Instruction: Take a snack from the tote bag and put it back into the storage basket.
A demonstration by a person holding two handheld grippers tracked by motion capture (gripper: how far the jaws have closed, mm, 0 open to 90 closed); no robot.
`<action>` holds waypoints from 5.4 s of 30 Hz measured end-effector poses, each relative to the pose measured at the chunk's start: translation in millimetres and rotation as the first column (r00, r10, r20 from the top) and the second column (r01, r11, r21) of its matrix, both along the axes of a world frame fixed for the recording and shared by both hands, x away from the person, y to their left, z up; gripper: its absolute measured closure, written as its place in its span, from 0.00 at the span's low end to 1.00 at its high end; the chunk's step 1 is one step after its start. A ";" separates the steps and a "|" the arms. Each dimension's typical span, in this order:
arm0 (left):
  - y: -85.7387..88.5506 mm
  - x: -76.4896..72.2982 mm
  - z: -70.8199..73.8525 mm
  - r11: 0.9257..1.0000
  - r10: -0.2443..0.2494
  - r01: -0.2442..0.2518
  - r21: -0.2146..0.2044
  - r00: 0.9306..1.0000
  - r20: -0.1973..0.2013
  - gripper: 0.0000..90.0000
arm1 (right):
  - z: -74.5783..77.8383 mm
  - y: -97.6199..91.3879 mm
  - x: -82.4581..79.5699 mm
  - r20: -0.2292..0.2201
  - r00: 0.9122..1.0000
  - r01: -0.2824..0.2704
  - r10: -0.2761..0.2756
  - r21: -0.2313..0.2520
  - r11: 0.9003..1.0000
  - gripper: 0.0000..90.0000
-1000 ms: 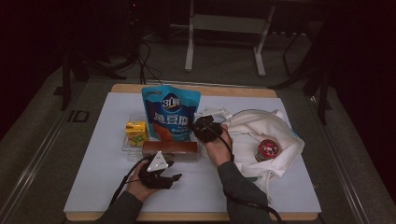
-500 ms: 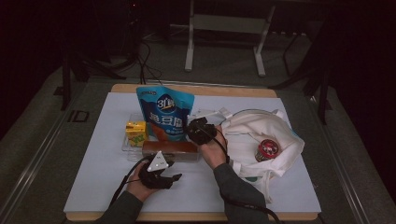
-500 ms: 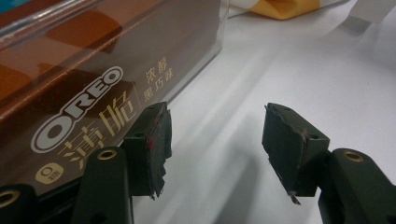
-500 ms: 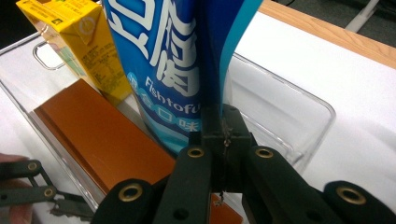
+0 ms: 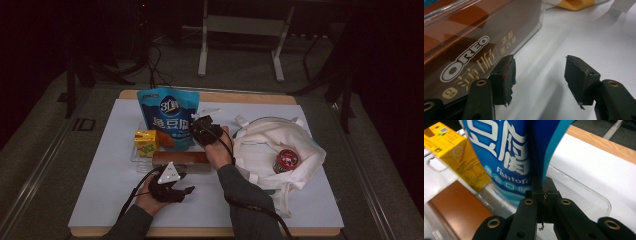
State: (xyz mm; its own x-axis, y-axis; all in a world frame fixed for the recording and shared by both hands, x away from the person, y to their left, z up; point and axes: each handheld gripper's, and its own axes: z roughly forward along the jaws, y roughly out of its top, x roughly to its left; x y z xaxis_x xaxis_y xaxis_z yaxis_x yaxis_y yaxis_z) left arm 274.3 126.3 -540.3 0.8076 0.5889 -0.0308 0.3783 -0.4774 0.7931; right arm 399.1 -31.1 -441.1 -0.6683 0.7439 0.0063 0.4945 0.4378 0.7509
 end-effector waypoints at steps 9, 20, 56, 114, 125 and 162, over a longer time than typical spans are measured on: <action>0.0 0.0 0.1 1.000 -0.003 0.003 0.004 1.000 0.000 0.46 | 4.1 9.5 4.8 -0.012 1.000 -0.003 0.003 0.023 1.000 1.00; -0.1 0.0 0.1 1.000 -0.003 0.003 0.006 1.000 -0.001 0.46 | -0.8 -1.2 3.9 -0.014 1.000 -0.011 0.011 -0.010 1.000 0.96; 0.5 0.7 0.0 1.000 0.003 -0.004 -0.003 1.000 -0.009 0.46 | 21.1 -38.0 -10.6 0.021 0.997 -0.078 0.079 -0.047 0.996 0.77; 0.6 0.4 0.0 1.000 0.003 -0.003 -0.009 1.000 -0.008 0.46 | 37.0 -135.5 -36.1 0.027 0.999 -0.024 0.026 -0.086 0.996 0.75; 0.7 0.4 0.0 1.000 0.003 -0.003 -0.010 1.000 -0.008 0.46 | 39.2 -153.3 -41.1 0.030 1.000 -0.006 0.009 -0.097 0.995 0.75; 0.8 0.7 0.0 1.000 0.000 0.000 -0.011 1.000 -0.010 0.46 | 23.5 -221.7 -53.4 -0.026 0.995 0.095 -0.099 -0.120 0.988 0.70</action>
State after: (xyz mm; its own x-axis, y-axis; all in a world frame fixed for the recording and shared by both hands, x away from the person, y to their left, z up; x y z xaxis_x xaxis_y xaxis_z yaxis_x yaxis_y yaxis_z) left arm 274.9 127.1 -540.3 0.8075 0.5882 -0.0452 0.3861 -0.4690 0.7944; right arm 345.7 -252.8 -417.7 -0.5940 0.8018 -0.0654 0.5617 0.4716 0.6798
